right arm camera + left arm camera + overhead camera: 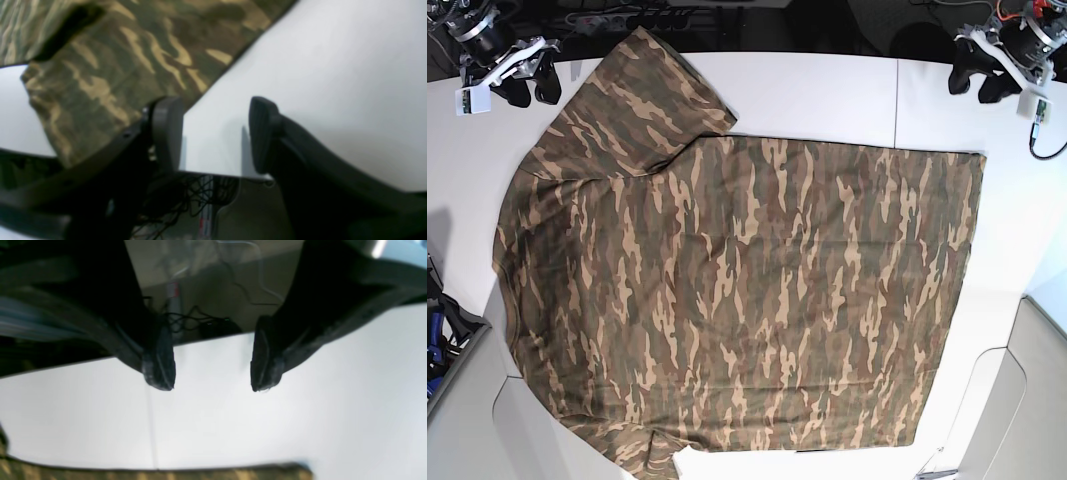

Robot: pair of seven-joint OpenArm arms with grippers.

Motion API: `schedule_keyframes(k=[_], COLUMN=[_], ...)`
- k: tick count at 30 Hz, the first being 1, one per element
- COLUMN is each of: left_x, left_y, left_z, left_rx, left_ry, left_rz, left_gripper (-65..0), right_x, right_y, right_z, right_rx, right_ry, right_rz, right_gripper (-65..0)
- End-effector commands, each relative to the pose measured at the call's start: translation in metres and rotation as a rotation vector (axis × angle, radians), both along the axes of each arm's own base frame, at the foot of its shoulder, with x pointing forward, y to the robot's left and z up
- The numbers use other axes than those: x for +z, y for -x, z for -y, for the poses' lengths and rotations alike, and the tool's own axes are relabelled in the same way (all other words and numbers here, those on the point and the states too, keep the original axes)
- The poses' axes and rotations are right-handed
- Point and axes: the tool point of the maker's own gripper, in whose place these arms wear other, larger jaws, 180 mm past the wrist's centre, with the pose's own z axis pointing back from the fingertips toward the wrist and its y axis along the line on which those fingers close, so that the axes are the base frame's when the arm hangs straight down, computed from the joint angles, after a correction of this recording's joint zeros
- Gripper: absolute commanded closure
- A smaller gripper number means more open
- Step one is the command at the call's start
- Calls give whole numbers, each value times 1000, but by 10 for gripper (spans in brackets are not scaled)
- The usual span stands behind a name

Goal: Fold the T-shirt properly
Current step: 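Move both grippers to the shirt's shoulder corners and grasp them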

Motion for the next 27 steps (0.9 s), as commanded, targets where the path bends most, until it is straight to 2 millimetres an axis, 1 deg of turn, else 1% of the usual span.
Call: schedule_keyframes(k=[1, 7, 11, 14, 15, 18, 21, 23, 27], left_x=[9, 9, 6, 5, 6, 5, 3, -4, -25], left_y=[-9, -30, -42, -56, -62, -77, -90, -97, -108], left_z=[-4, -24, -41, -56, -61, -79, -92, -94, -87], left_rx=[-9, 17, 43, 69, 79, 113, 149, 159, 157], left_ry=[-17, -40, -48, -53, -54, -56, -35, -16, 26], left_rz=[33, 61, 67, 83, 90, 103, 114, 106, 67], left_gripper=[-396, -396, -396, -396, -400, -466, -469, -469, -468], right_x=[1, -20, -23, -26, -27, -28, -28, -28, -26], right_y=[-2, 3, 5, 10, 11, 12, 12, 11, 5], right_z=[1, -21, -45, -63, -69, -81, -88, -91, -92], right_rx=[0, 21, 59, 79, 80, 73, 56, 50, 52], right_ry=[-7, -112, -172, -209, -221, -253, -274, -282, -279], right_rz=[11, -24, -30, -39, -42, -42, -37, -34, -20], right_gripper=[-315, -315, -315, -315, -315, -315, -315, -315, -315])
